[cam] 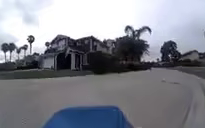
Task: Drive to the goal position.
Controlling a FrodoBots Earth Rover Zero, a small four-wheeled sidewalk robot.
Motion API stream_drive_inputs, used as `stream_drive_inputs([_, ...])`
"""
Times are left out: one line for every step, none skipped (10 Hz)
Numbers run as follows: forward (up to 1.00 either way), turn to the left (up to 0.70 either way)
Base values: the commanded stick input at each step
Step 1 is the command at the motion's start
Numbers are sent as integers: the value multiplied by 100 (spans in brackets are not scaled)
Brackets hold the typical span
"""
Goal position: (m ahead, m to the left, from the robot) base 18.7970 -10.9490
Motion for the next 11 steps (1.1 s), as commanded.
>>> stream_drive_inputs([70,0])
stream_drive_inputs([70,0])
stream_drive_inputs([70,0])
stream_drive_inputs([70,0])
stream_drive_inputs([70,0])
stream_drive_inputs([70,0])
stream_drive_inputs([70,0])
stream_drive_inputs([70,0])
stream_drive_inputs([70,0])
stream_drive_inputs([70,0])
stream_drive_inputs([70,-27])
